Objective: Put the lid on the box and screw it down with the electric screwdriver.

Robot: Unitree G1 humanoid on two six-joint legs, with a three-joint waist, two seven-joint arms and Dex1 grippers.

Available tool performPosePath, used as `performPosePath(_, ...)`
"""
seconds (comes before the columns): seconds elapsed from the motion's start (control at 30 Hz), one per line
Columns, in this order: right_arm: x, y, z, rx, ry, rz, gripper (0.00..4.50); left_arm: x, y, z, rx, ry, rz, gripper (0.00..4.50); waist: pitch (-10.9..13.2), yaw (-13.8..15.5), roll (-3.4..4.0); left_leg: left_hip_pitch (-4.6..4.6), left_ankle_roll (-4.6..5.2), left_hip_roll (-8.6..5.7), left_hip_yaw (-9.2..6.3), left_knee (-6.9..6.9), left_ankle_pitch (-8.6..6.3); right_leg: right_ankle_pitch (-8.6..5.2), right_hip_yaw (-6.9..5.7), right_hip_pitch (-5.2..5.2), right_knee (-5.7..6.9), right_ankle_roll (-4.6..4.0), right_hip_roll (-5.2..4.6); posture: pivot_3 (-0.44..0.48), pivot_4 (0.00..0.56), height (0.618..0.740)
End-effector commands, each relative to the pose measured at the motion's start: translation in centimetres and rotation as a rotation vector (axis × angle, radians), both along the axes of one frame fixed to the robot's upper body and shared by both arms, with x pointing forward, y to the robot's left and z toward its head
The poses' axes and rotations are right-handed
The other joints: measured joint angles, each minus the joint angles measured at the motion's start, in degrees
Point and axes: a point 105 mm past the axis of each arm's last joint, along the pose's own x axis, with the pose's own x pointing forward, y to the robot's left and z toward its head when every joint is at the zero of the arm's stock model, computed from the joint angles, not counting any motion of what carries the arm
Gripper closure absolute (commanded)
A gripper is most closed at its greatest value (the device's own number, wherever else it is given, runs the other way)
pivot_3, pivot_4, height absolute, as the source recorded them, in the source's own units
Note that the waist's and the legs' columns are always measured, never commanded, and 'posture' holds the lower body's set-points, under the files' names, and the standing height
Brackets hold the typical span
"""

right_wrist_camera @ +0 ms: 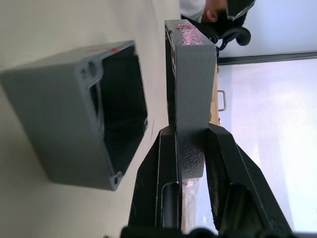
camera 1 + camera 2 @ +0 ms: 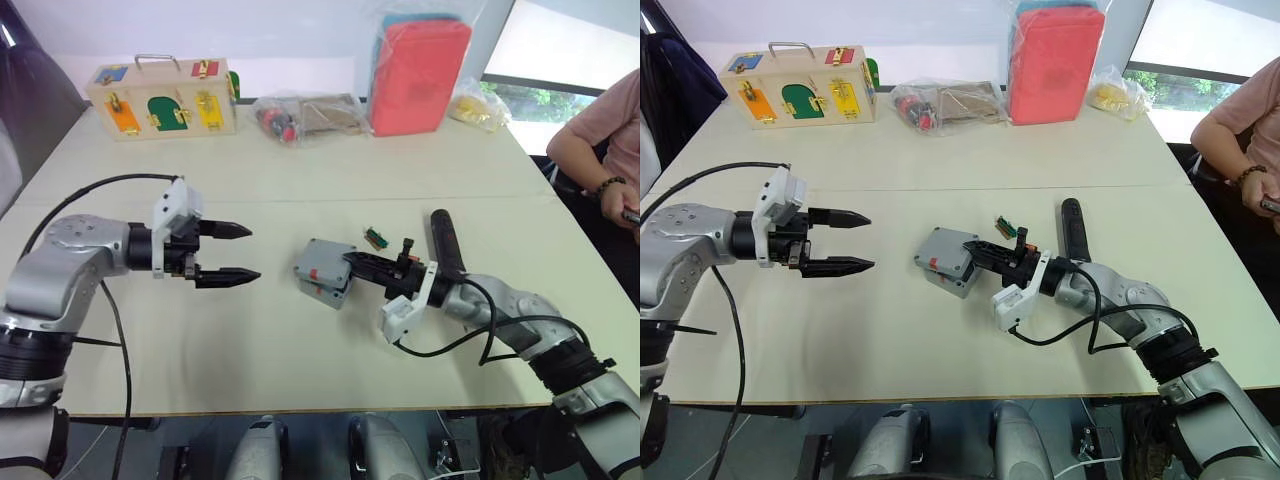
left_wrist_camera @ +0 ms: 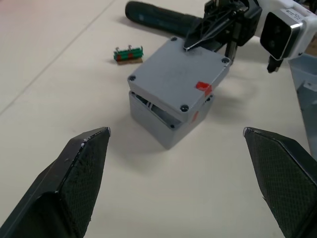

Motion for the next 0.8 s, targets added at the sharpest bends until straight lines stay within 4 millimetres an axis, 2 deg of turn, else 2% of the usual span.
performPosePath(0.03, -0.1, -0.1, 0.5, 0.021, -0.065, -0.013, 4.35, -0.1, -0.2, 1.1, 0.021, -0.061, -0.021, 0.08, 0.00, 0.04, 0.00, 0.00, 0.00, 0.00, 0.01, 0.00, 0.00, 0.00, 0.00, 0.00, 0.00, 0.00, 0.00, 0.000, 0.150, 0.730)
performPosePath(0.2, 0.2, -0.4, -0.4, 0.009, -0.083, -0.044, 4.35, -0.3, -0.3, 1.0, 0.020, -0.060, -0.027, 0.08, 0.00, -0.02, 0.00, 0.01, 0.00, 0.00, 0.01, 0.03, 0.00, 0.00, 0.01, 0.00, 0.06, 0.00, 0.00, 0.000, 0.150, 0.730)
performPosePath(0.4, 0.5, -0.3, -0.5, 0.023, -0.111, -0.062, 4.35, -0.3, -0.4, 1.1, 0.021, -0.066, -0.027, 0.08, 0.00, -0.06, 0.00, 0.01, 0.00, 0.00, 0.00, 0.03, 0.00, 0.00, 0.01, 0.00, 0.10, 0.00, 0.00, 0.000, 0.150, 0.730)
performPosePath(0.8, 0.0, 0.1, -1.5, 0.006, -0.093, -0.055, 4.35, 0.0, -0.6, 1.1, 0.021, -0.075, -0.032, 0.08, -0.01, -0.05, -0.01, 0.01, 0.00, 0.00, 0.01, 0.06, 0.00, 0.00, 0.01, 0.00, 0.12, 0.00, -0.01, 0.000, 0.150, 0.730)
